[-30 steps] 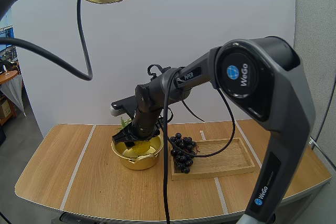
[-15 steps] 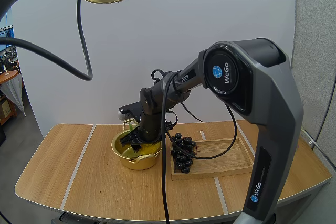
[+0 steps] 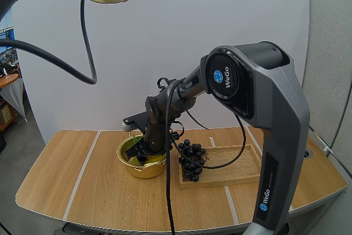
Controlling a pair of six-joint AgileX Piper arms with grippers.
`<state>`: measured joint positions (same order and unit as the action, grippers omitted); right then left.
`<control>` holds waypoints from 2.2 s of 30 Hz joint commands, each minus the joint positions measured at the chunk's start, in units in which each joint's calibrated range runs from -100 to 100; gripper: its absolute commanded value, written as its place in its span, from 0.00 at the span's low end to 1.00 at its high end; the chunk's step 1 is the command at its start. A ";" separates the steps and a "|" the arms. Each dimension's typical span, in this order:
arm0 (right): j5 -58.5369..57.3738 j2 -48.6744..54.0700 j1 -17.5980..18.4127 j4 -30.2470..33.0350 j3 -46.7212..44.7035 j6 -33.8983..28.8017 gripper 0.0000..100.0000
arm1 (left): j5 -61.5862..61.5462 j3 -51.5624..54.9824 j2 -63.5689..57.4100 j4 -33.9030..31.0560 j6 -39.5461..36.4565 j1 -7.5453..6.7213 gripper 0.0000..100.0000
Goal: Open the pot, put the pineapple inside, and close it
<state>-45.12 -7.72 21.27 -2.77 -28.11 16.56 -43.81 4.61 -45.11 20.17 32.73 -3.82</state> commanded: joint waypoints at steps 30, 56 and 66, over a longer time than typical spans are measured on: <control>-16.91 23.43 -0.14 0.56 0.30 0.19 1.00 | 1.50 -0.64 -0.29 0.36 -0.77 -0.14 0.00; -34.76 69.45 -0.14 -0.38 -18.28 0.19 1.00 | 1.50 -0.64 -0.29 0.36 -0.77 -0.14 0.00; -39.31 83.74 -0.14 2.77 -24.36 0.19 1.00 | 1.50 -0.64 -0.29 0.36 -0.77 -0.14 0.00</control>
<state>-82.46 71.75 21.27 -0.89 -50.47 16.69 -43.81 4.61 -45.11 20.17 32.73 -3.82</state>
